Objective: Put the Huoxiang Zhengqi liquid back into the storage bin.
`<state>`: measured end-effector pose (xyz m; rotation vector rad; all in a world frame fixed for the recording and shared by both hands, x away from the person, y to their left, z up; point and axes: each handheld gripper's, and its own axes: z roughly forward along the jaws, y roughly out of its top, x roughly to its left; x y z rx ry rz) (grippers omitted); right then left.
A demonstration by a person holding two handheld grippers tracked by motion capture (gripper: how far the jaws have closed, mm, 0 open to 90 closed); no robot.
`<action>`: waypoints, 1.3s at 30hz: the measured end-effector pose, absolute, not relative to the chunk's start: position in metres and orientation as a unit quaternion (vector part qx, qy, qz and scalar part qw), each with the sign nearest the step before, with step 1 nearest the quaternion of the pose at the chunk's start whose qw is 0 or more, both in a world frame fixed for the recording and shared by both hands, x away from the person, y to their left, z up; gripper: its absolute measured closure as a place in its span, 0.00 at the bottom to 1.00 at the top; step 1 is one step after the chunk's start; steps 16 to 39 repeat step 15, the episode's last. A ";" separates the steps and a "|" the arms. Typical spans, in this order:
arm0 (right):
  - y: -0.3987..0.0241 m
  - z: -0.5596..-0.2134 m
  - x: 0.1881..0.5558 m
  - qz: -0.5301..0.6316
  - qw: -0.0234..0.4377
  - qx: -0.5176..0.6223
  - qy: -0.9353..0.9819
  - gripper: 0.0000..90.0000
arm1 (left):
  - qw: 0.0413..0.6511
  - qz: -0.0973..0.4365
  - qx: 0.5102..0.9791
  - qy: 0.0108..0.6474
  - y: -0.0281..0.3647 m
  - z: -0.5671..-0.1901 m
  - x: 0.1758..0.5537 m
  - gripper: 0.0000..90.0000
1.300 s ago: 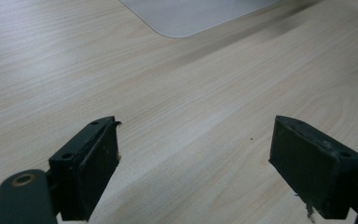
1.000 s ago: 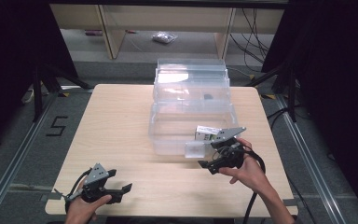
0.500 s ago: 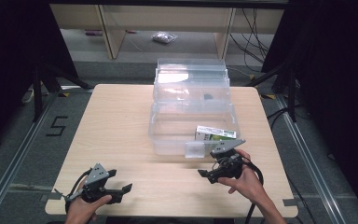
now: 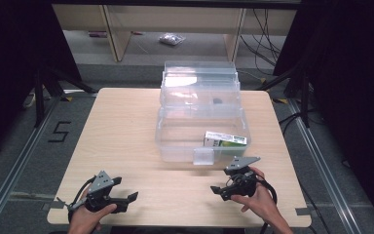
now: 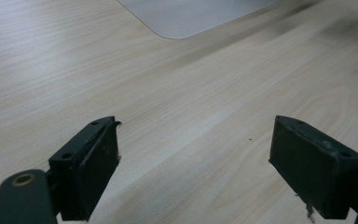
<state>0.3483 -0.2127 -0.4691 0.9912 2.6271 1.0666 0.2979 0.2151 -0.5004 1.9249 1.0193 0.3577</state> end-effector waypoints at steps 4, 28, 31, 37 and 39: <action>-0.214 -0.475 0.342 0.347 0.063 0.329 0.876 0.19 | 0.454 0.143 0.776 0.415 0.214 -0.501 0.298 0.17; -0.218 -0.487 0.335 0.341 0.061 0.328 0.879 0.19 | 0.455 0.145 0.775 0.413 0.214 -0.501 0.298 0.17; -0.218 -0.487 0.335 0.341 0.061 0.328 0.879 0.19 | 0.455 0.145 0.775 0.413 0.214 -0.501 0.298 0.17; -0.218 -0.487 0.335 0.341 0.061 0.328 0.879 0.19 | 0.455 0.145 0.775 0.413 0.214 -0.501 0.298 0.17; -0.218 -0.487 0.335 0.341 0.061 0.328 0.879 0.19 | 0.455 0.145 0.775 0.413 0.214 -0.501 0.298 0.17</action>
